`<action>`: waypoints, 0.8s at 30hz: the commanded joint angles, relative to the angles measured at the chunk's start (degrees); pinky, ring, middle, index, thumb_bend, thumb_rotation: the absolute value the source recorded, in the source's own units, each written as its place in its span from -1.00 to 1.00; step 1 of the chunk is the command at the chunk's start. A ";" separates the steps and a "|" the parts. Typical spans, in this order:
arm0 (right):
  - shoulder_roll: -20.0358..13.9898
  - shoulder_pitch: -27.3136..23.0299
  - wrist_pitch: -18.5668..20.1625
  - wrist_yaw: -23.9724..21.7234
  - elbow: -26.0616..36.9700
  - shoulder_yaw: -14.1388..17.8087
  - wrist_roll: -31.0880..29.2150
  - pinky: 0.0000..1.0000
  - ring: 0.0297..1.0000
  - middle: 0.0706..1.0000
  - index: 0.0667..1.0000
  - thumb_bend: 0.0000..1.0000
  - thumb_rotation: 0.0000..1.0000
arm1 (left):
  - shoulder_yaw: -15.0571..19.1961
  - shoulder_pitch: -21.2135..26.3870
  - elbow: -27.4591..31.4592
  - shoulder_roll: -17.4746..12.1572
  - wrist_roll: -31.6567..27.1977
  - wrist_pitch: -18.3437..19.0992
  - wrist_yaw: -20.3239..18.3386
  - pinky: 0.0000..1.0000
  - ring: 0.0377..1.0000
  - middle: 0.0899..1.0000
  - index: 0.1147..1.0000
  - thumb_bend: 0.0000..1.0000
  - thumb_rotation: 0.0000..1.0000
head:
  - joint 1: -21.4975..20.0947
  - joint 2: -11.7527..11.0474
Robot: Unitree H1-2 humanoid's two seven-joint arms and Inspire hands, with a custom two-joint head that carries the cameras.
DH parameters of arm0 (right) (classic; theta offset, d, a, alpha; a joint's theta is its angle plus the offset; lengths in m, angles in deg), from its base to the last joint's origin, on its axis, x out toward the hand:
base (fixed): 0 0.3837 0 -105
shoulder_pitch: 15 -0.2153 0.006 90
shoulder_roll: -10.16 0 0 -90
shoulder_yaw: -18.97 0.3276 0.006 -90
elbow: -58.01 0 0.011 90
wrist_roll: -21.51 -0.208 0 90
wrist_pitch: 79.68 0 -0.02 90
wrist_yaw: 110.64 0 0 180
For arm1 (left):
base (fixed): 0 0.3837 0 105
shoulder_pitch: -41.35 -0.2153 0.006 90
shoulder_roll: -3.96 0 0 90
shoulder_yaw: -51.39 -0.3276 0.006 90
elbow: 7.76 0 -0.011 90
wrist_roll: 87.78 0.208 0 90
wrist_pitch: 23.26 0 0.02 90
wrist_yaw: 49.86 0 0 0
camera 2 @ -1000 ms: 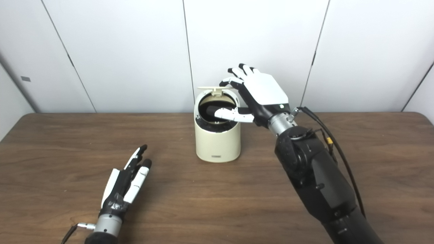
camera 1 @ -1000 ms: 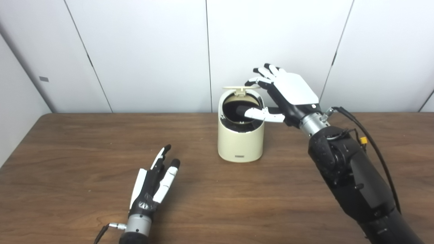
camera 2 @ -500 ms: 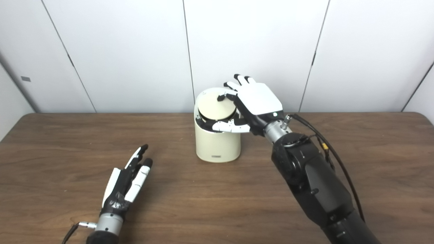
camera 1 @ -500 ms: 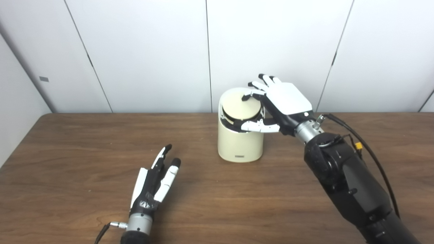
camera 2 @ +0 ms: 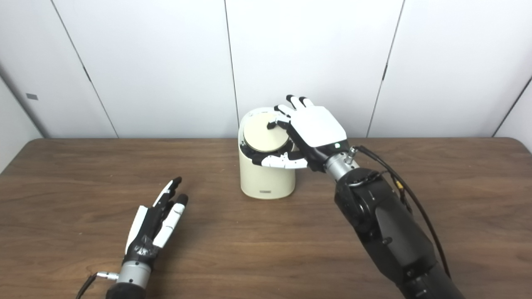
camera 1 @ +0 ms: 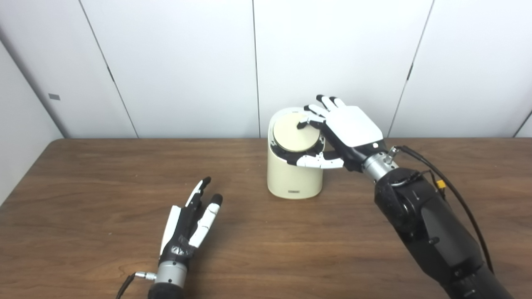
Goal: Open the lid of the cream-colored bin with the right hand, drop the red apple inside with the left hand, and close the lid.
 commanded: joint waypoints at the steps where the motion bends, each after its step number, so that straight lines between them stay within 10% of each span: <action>1: -0.84 -0.46 -1.20 -0.40 1.19 0.18 0.27 1.00 1.00 0.83 0.42 0.13 0.96 | 0.36 1.14 0.98 0.07 0.19 -0.39 0.78 0.93 0.96 0.94 0.97 0.25 0.78 | 0.05 0.01; 24: -1.65 4.80 -3.35 -2.16 4.99 -0.63 2.36 0.99 1.00 0.83 0.47 0.16 0.98 | 0.39 1.29 1.10 0.03 1.13 -0.13 0.68 0.92 0.95 0.93 0.96 0.23 0.76 | 0.10 0.83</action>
